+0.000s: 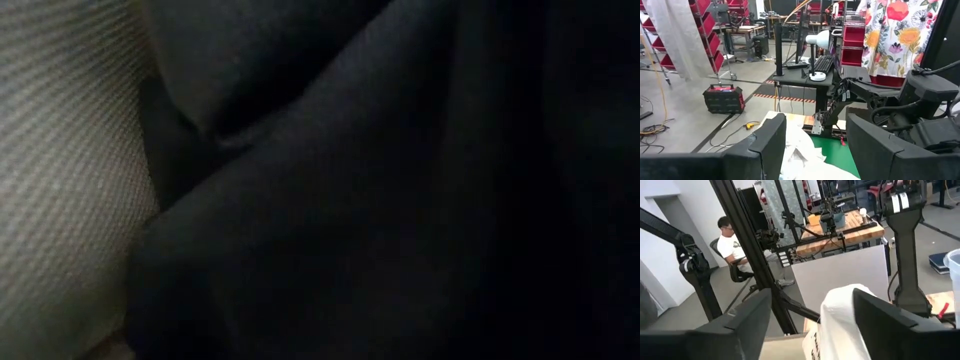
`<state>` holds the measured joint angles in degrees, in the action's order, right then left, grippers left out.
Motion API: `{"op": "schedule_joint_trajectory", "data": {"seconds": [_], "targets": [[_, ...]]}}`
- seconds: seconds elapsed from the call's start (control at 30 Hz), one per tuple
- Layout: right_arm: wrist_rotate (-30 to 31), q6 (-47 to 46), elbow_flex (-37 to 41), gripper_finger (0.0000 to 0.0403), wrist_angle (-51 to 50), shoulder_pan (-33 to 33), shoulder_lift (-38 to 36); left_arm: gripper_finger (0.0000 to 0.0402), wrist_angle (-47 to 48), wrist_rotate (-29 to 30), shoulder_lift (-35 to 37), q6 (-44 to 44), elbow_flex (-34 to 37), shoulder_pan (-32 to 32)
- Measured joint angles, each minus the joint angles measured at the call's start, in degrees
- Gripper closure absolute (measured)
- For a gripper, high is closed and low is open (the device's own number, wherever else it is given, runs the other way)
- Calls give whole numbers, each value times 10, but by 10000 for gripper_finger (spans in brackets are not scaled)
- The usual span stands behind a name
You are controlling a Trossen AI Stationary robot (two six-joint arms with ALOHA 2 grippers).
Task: Sort clothes
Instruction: Put the bottom white shirt into the brown bin, then adjust the brown bin
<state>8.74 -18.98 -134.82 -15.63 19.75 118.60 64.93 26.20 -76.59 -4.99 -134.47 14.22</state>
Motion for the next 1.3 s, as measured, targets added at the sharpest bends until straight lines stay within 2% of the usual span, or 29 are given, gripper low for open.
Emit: {"op": "schedule_joint_trajectory", "data": {"seconds": [0.27, 0.43, 0.6, 0.87, 1.3], "targets": [[-73, -45, 0, 86, -89, 0, -12, 217, 0, 0, 0, 0, 0, 0], [-74, -75, 0, 74, -186, 1, -14, 217, 23, -12, 0, -6, 0, 0], [-52, -82, 1, 87, -274, -3, -12, 217, 51, -44, -6, -18, 0, 0], [-41, -71, 3, 143, -358, -18, 11, 217, 72, -44, -12, -22, 0, 0], [-42, -59, 3, 316, -394, -46, 69, 217, 73, -44, -13, -15, 1, 0]]}}
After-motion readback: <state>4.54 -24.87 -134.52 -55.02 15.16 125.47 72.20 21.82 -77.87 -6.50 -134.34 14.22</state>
